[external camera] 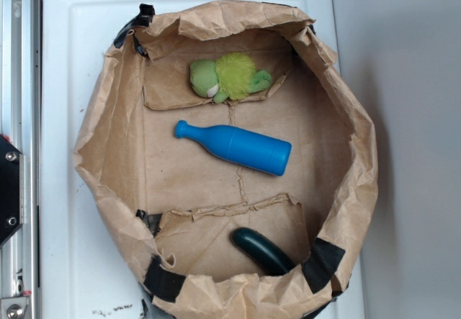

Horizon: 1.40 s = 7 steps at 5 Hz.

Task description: Grab the blue bottle.

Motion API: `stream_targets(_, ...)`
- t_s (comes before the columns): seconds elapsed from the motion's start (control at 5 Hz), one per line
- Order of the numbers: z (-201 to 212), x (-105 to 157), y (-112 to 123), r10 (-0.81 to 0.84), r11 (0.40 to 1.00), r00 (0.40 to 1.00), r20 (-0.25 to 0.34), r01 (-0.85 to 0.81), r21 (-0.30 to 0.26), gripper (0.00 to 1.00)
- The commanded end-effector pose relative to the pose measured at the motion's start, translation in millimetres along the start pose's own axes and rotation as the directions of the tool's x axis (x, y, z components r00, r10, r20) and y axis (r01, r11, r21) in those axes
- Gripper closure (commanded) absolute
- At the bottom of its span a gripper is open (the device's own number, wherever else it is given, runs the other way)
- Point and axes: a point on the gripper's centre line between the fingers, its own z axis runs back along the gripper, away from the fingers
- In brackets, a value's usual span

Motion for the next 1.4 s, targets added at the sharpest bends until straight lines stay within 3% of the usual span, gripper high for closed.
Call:
stream_targets(0.0, 0.0, 0.0, 0.0, 0.000, 1.000, 1.000, 0.000, 0.000, 0.000, 0.00)
stream_targets(0.4, -41.7, 66.7, -25.2, 0.151, 0.987, 0.988, 0.021, -0.151, 0.053, 0.00)
stream_targets(0.6, -63.5, 92.3, -25.4, 0.152, 0.988, 0.988, 0.036, -0.153, 0.025, 0.00)
stream_targets(1.0, -111.2, 136.8, -1.6, 0.142, 0.987, 0.990, 0.021, -0.140, -0.076, 0.00)
stream_targets(1.2, -111.2, 136.8, -1.6, 0.142, 0.987, 0.990, 0.021, -0.140, -0.076, 0.00)
